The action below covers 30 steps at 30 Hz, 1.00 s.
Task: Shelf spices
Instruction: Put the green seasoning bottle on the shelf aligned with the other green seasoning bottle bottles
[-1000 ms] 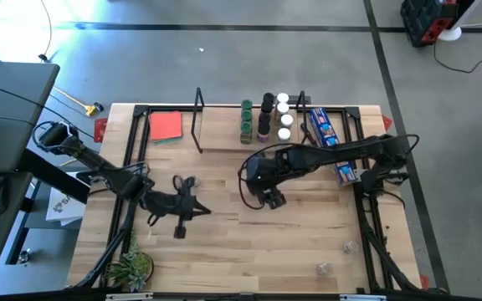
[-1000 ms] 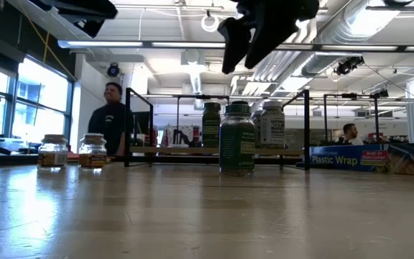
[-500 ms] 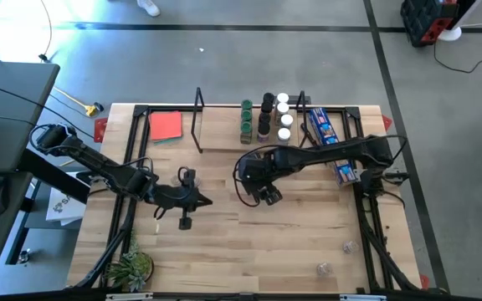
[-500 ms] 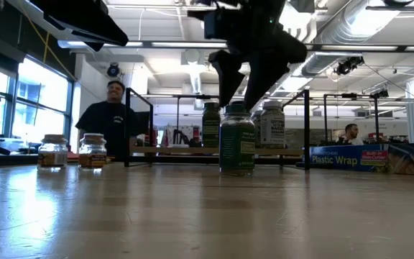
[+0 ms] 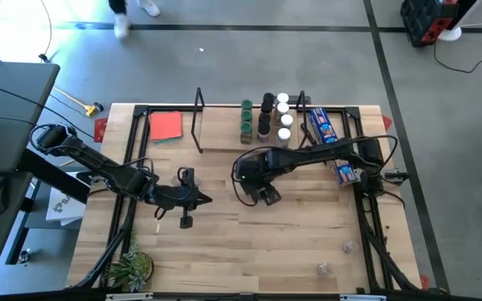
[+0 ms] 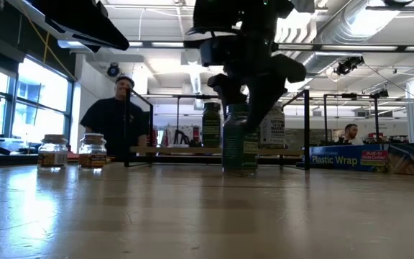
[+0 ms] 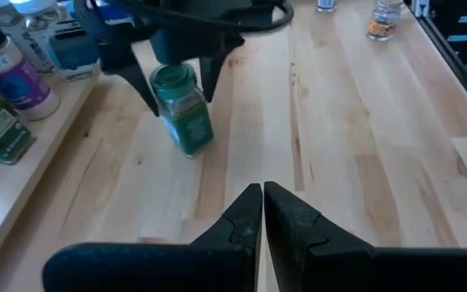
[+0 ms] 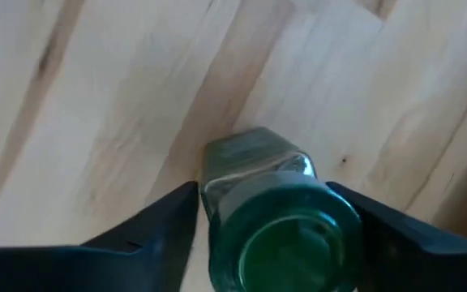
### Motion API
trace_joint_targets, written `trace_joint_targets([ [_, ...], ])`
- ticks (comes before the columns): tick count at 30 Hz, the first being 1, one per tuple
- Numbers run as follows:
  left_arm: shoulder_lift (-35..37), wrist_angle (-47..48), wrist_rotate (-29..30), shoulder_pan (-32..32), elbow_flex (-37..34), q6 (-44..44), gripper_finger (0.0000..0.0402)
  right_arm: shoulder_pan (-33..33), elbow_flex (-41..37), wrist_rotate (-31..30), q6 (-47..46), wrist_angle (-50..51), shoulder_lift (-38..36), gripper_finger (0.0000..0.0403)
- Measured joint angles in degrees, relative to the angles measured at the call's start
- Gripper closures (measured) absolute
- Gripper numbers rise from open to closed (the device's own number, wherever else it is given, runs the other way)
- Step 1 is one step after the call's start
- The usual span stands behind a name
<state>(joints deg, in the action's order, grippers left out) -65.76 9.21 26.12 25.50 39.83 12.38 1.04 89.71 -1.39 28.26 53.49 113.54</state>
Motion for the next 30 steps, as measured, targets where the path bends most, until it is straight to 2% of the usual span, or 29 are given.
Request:
trace_joint_targets([
  [4, 0.0, 0.0, -0.1, 0.0, 0.0, 0.4, 0.0387, 0.1, 0.9, -0.1, -6.0, -0.4, -0.4, 0.0213],
  [5, 0.0, 0.0, -0.1, 0.0, 0.0, 0.4, 0.0387, 0.0, 1.9, -0.2, -7.2, -0.1, -0.4, 0.0222],
  [8, 0.0, 0.0, 0.0, 0.0, 0.0, 0.4, 0.0387, -1.3, 5.6, -2.1, -9.4, 1.6, -0.7, 0.0221],
  [16, 0.0, 0.0, 1.4, -0.4, 0.0, 0.4, 0.0387, -10.7, 17.8, -4.5, -17.4, 5.1, -0.7, 0.0221],
  [22, 0.0, 0.0, 7.0, -1.3, 0.0, 0.2, 0.0387, -15.7, 19.8, 1.3, -20.1, 7.4, 2.0, 0.0221],
  [30, 0.0, -1.7, 7.4, -5.4, 0.0, 0.4, 0.0387, -16.0, 19.7, -1.6, -16.0, 7.1, 5.1, 0.0221],
])
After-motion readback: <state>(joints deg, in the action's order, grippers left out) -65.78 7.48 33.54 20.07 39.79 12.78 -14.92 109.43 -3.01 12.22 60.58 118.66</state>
